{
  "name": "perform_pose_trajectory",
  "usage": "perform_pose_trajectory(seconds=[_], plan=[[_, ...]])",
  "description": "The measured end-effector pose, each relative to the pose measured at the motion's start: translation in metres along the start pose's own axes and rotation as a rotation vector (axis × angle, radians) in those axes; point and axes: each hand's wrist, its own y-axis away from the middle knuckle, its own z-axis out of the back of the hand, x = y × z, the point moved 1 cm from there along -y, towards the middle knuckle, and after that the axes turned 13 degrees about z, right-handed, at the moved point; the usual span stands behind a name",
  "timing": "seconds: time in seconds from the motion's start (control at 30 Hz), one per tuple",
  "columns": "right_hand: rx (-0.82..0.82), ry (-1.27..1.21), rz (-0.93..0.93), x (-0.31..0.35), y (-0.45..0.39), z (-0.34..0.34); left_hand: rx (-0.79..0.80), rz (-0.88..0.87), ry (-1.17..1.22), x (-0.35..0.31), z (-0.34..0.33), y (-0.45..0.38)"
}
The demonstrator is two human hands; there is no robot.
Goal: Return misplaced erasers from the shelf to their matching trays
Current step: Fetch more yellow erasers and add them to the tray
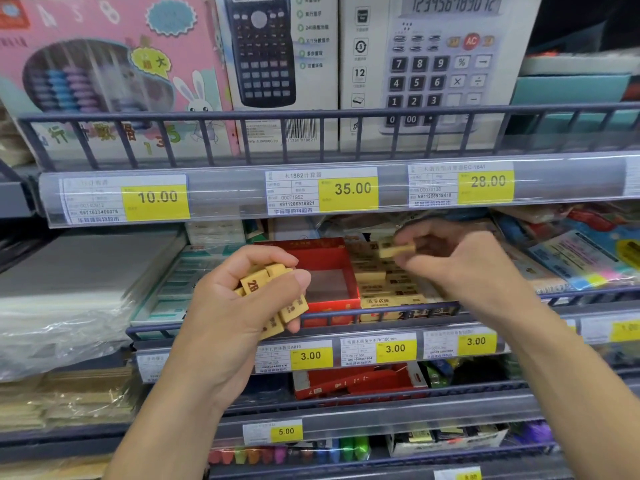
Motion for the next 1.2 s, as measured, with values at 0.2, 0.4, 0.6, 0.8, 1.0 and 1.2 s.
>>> perform_pose_trajectory(seconds=[0.2, 0.4, 0.6, 0.8, 1.0, 1.2], plan=[[-0.076, 0.184, -0.061, -0.029, -0.017, 0.031, -0.006, -0.013, 0.011, -0.001, 0.001, -0.003], [0.078, 0.414, -0.151, -0.044, -0.038, 0.031, -0.005, -0.010, 0.003, -0.001, -0.002, -0.004], [0.242, 0.594, -0.128, -0.042, -0.049, 0.009, -0.014, 0.003, 0.010, 0.000, -0.005, -0.005], [0.400, 0.752, -0.098, -0.042, -0.059, 0.005, -0.023, 0.009, 0.012, 0.001, -0.006, -0.006], [0.448, 0.784, -0.086, -0.049, -0.060, 0.000, -0.011, 0.025, 0.008, 0.002, -0.008, -0.005], [0.479, 0.867, -0.091, -0.029, -0.051, 0.002, 0.011, 0.027, 0.022, 0.001, -0.015, -0.003]])
